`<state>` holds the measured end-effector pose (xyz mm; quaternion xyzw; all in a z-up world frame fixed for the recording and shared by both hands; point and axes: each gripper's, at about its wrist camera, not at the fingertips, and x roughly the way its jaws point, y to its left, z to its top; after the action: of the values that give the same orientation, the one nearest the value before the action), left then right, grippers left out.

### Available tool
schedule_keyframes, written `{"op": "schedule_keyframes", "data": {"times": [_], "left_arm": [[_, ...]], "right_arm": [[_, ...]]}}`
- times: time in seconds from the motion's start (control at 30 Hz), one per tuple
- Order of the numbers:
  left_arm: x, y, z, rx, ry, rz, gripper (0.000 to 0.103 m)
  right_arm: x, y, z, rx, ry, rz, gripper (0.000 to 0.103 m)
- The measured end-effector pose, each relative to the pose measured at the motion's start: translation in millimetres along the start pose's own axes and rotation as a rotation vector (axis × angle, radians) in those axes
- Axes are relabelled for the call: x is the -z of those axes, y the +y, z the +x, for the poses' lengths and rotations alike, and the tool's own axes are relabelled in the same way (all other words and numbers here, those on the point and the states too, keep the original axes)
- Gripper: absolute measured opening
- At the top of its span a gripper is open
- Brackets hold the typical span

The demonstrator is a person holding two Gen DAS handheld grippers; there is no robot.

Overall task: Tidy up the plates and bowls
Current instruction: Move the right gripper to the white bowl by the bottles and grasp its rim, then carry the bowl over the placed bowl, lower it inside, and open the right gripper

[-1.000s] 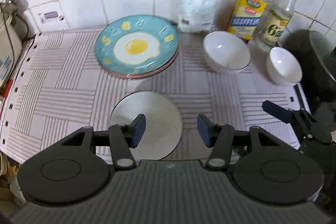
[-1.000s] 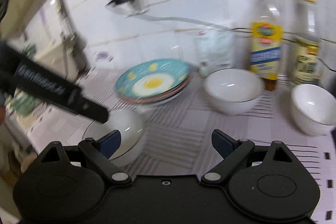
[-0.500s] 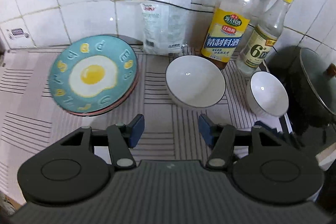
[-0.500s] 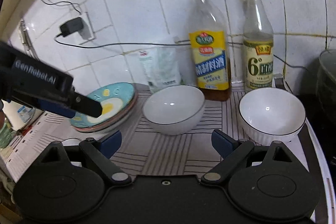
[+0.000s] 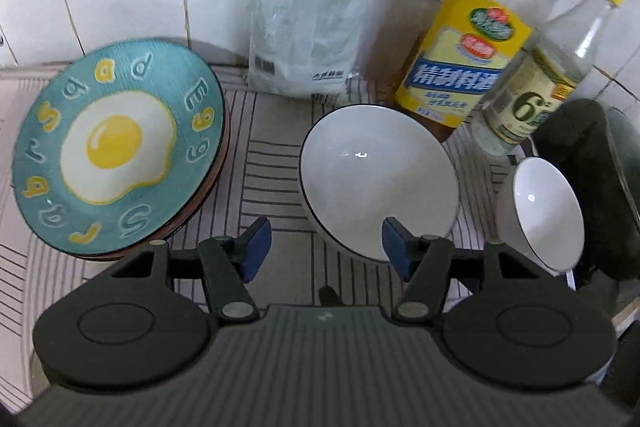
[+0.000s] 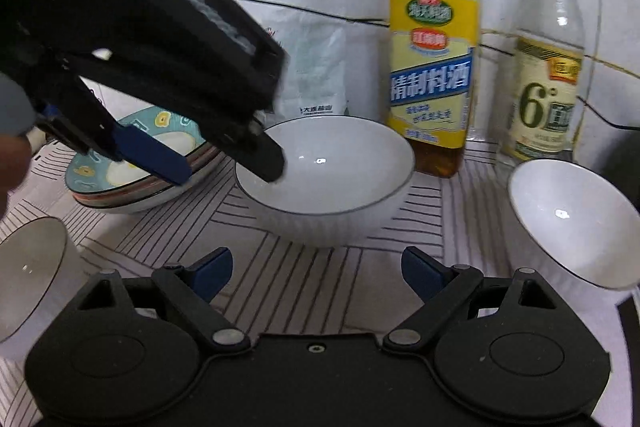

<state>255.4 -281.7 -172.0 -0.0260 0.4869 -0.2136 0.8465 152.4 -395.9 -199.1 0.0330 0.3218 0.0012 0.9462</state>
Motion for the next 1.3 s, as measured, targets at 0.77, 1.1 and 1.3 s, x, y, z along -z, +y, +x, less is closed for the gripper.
{"op": "schedule_keyframes", "data": {"times": [0.77,1.1,1.3], "left_arm": [[-22,16,46,-0.010,0.098,-0.084,0.011],[-10,22,24,0.024,0.127,-0.112,0.011],[6,18,-4,0.001,0.110,-0.085,0.011]], "right_arm": [[-15,7,46,0.030,0.000,0.078,0.095],[-11,10,26,0.025,-0.014,0.065,0.095],[-6,22,3,0.019,-0.032,0.024,0.094]]}}
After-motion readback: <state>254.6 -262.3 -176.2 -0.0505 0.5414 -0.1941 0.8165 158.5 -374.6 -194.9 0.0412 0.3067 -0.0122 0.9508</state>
